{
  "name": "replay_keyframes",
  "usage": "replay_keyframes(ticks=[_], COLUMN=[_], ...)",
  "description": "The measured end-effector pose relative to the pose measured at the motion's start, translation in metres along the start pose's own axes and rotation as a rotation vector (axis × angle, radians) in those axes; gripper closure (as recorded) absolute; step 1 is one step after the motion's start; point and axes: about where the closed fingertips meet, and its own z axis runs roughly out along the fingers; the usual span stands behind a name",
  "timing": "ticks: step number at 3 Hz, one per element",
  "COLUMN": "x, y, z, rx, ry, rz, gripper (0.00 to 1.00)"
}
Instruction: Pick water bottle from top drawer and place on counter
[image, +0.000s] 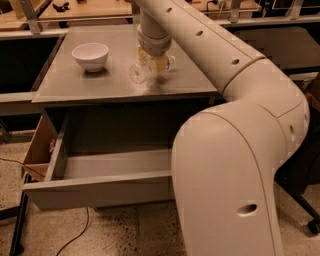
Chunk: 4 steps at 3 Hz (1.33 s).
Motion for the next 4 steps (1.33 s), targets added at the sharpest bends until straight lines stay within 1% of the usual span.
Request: replay_keyframes(ticks=[1,2,3,4], x=[0.0012,0.0016,0.0016,0.0016], y=[0.0044,0.0079,0.0079,0.0079], z=[0.0003,0.0003,0.0004,0.0004], rx=[-0.004,-0.011,-0.011,-0.011], ry=[-0.004,-0.005,-0.005,-0.005], rz=[0.023,0.029,0.029,0.029], gripper=[0.39,0.14,0.00,0.00])
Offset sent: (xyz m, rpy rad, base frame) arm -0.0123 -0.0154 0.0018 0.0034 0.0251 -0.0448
